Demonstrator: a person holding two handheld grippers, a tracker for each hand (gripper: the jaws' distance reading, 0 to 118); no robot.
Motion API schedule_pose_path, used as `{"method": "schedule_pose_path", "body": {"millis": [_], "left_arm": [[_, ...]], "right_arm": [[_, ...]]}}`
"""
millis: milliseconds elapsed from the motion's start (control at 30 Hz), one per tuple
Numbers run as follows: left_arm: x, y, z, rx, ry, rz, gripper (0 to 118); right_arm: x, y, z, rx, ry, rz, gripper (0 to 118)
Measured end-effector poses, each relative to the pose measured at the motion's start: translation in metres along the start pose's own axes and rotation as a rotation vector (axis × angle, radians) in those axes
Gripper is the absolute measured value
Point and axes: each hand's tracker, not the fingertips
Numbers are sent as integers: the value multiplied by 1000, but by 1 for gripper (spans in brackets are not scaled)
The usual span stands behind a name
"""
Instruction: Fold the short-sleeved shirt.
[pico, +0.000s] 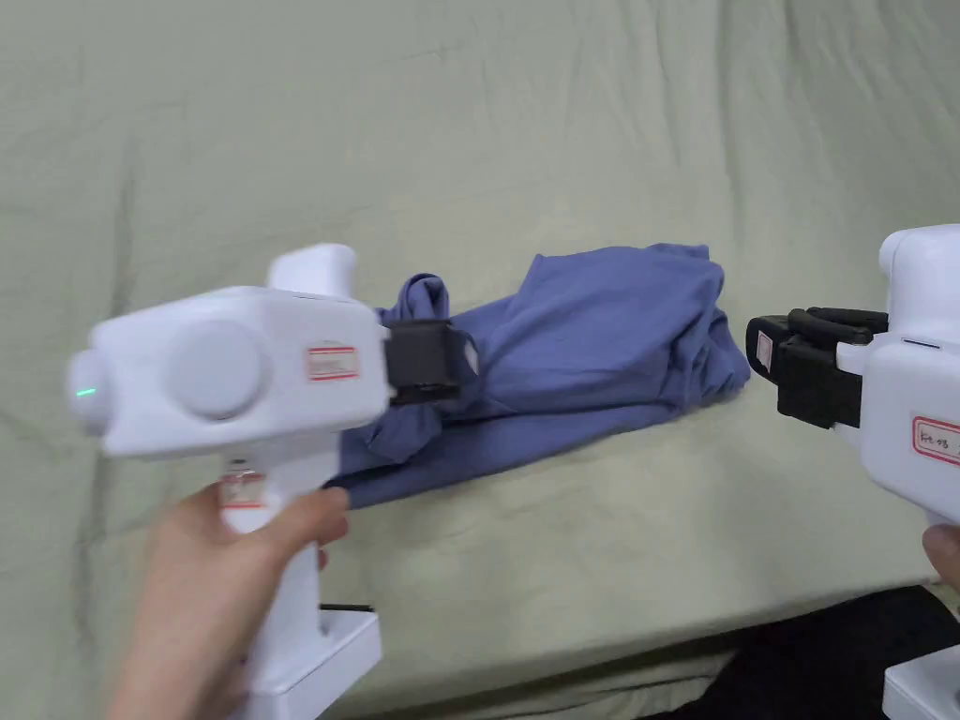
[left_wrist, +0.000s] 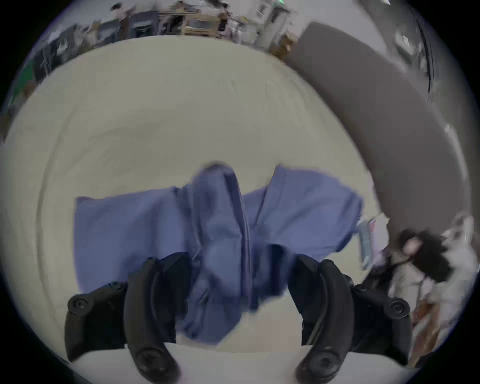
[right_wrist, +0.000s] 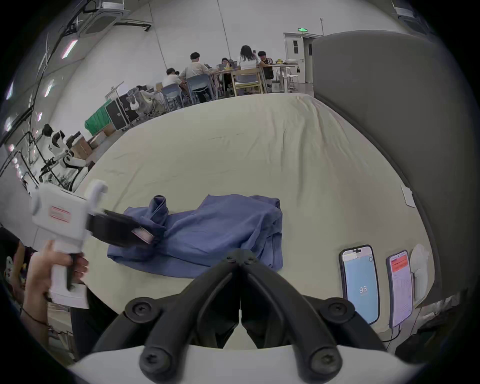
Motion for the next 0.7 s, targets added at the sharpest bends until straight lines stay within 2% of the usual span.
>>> {"method": "schedule_pose_path", "body": {"millis": [67,133,167,200,233,267,467,500,567,600,633,700], "left_arm": [[-8,9,53,146,52,-9,88],[-20,17,76,236,220,-35,86],[-23,18,76,259,278,-71,69],[-19,21,71,212,316,-142,8],[-16,24,56,152,364,-171,0],[-13,21,40,137,378,-176,0],[38,-11,-95,-175,243,-343,0],[47,-21,-111,-233,277,-348,0],[76,-34,-105,-127,433,-485,0],[86,-34,-99,-112,432,-478,0],[93,-32,-94,-109,308,-420,0],[109,-31,-87,-107,199,-403,0]], "right_arm": [[2,0,-3,0,10,-3,2],[1,1,-5,0,22,-5,2],[-2,1,-6,-1,24,-2,2],[-4,1,-6,-2,24,3,2],[-5,0,-6,-6,22,8,2],[-5,0,-6,-8,18,11,2],[-3,-3,-3,-28,-16,17,2],[-2,-3,-2,-31,-20,15,2],[0,-3,1,-29,-34,15,2],[0,-3,2,-26,-38,13,2],[0,-3,1,-23,-38,8,2],[3,0,-2,-20,-18,-3,2]]}}
